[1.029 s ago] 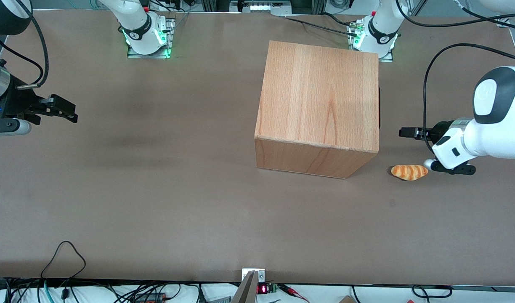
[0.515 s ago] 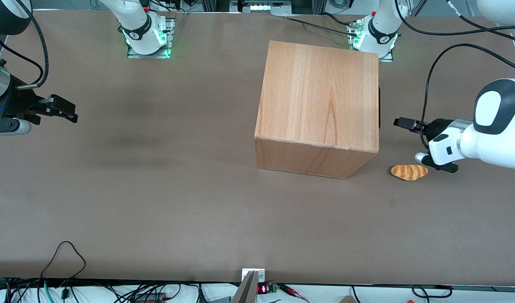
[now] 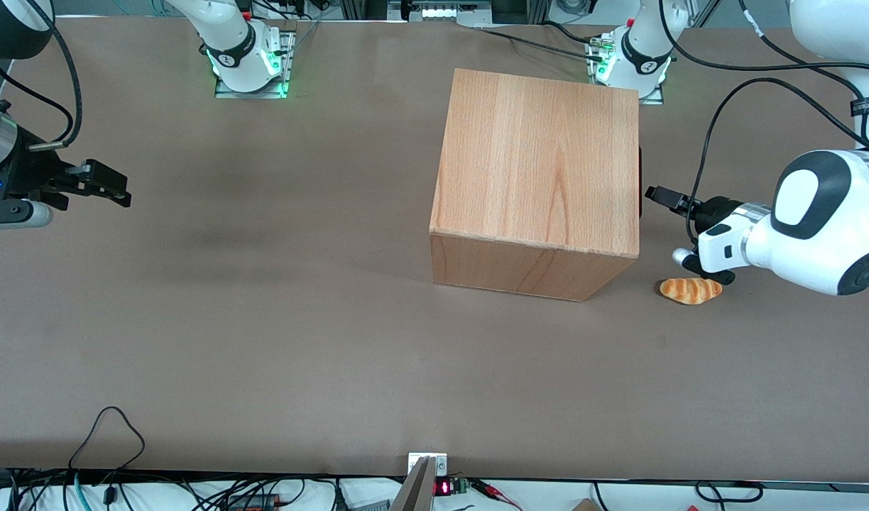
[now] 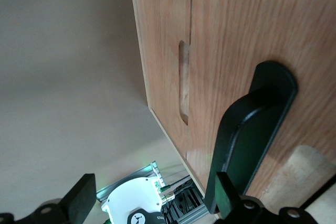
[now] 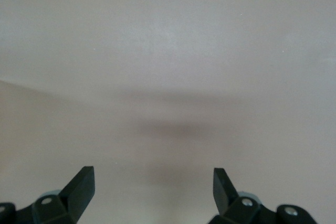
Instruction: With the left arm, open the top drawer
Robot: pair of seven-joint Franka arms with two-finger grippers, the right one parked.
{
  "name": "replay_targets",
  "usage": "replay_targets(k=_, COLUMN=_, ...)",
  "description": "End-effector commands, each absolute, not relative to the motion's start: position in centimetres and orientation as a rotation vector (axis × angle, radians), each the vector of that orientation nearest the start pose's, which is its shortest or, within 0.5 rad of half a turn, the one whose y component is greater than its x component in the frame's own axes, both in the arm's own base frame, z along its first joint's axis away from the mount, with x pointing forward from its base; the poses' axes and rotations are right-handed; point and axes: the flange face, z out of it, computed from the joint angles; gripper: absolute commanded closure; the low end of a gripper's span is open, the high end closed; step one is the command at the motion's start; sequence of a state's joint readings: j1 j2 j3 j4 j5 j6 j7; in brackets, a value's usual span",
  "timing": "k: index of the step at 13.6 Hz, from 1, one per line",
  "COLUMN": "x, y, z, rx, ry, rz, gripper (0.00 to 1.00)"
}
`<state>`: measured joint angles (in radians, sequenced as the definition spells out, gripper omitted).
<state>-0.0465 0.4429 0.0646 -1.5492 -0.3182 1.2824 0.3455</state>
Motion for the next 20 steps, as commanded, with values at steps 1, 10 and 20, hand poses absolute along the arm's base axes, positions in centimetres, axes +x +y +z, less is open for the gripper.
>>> replay_targets(k=1, x=59.1, y=-3.6, z=36.5, rx=-3.35, ry=0.541, rz=1.155, gripper=0.0)
replay_targets(k=10, x=58.6, y=-6.4, z=36.8, rx=-3.38, ry=0.612, rz=1.213, gripper=0.0)
replay_targets(k=20, x=59.6, y=-5.5, z=34.4, rx=-3.374, ry=0.573, rz=1.149, gripper=0.0)
